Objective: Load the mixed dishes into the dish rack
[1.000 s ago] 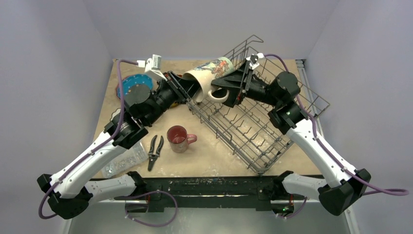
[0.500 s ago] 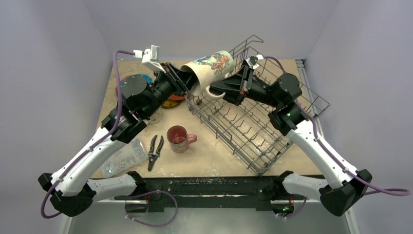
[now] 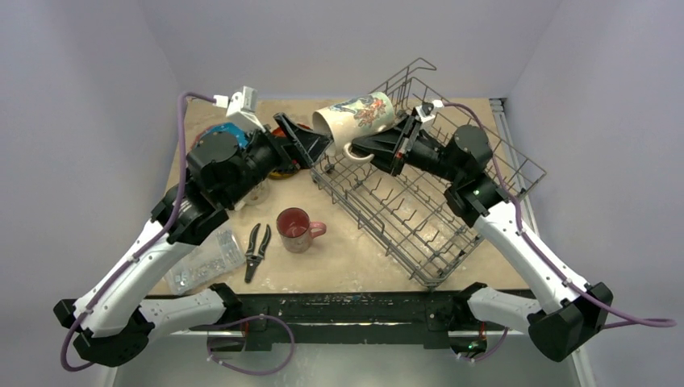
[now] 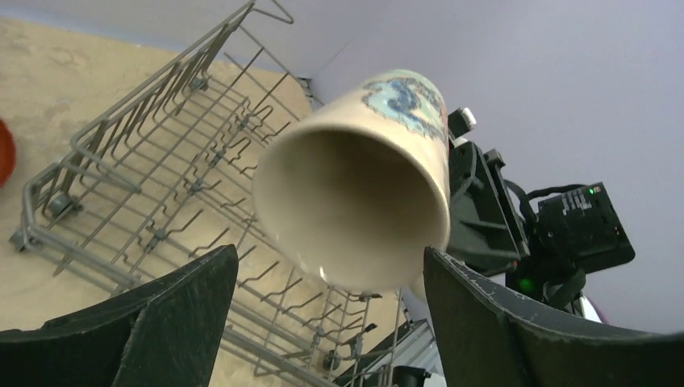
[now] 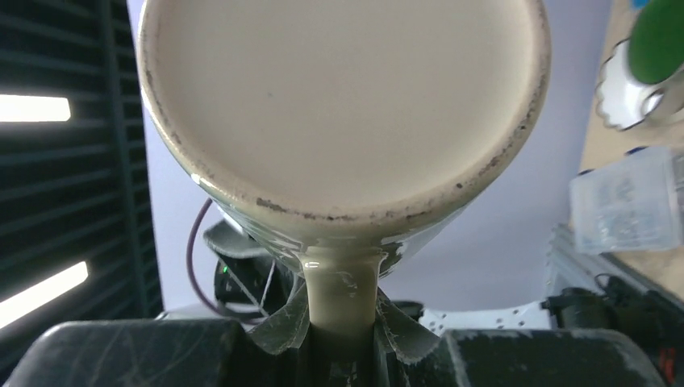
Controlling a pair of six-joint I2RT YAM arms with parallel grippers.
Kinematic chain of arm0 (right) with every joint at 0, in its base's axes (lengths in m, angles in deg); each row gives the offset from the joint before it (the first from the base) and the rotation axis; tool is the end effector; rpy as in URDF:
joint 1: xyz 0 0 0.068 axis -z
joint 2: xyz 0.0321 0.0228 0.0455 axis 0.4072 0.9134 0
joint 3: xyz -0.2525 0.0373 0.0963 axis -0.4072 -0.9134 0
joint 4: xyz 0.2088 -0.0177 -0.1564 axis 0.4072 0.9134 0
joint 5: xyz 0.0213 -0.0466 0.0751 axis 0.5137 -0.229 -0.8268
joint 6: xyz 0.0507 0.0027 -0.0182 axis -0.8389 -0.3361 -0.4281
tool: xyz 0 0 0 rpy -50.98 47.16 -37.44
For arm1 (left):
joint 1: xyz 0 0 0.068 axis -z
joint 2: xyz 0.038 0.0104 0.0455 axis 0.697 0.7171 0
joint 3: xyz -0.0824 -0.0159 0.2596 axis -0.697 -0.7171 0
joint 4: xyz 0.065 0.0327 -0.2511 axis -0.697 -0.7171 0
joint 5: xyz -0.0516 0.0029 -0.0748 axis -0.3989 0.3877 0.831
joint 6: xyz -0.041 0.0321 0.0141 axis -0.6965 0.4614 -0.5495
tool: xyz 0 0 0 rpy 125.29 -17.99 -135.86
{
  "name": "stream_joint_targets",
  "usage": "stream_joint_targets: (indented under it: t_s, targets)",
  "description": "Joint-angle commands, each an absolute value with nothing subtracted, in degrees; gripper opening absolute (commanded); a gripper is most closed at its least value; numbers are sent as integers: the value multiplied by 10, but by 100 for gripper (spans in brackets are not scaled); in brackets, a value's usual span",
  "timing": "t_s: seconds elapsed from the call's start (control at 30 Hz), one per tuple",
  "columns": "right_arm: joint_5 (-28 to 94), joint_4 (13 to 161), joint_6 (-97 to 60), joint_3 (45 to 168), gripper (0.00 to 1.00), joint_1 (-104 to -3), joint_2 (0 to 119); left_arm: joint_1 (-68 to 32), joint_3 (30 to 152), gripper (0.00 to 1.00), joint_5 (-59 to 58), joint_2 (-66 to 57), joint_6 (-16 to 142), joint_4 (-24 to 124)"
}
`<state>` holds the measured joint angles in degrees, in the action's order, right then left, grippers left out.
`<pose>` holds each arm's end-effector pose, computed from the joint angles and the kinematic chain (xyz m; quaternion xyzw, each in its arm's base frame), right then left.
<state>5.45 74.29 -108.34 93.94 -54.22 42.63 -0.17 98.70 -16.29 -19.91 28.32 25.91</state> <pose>0.2070 0.1442 0.4277 0.1358 0.6337 0.7443 0.1611 0.1504 -0.1391 0.4791 -0.0567 0.7151 -0.4584 0.5247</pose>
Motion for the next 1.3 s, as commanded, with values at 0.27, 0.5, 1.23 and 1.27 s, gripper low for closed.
stream_joint_targets:
  t_s: [0.27, 0.5, 1.23, 1.27]
  targets:
    - [148, 1137, -537, 1079, 0, -466, 453, -17, 997, 100, -213, -257, 305, 17]
    - [183, 1178, -366, 1086, 0, -475, 478, -20, 1021, 100, -223, -253, 299, -53]
    - [373, 1023, -225, 939, 0, -571, 520, -22, 1034, 100, -141, -227, 248, -116]
    - [370, 1016, -220, 932, 0, -572, 522, -21, 1040, 100, -140, -221, 250, -117]
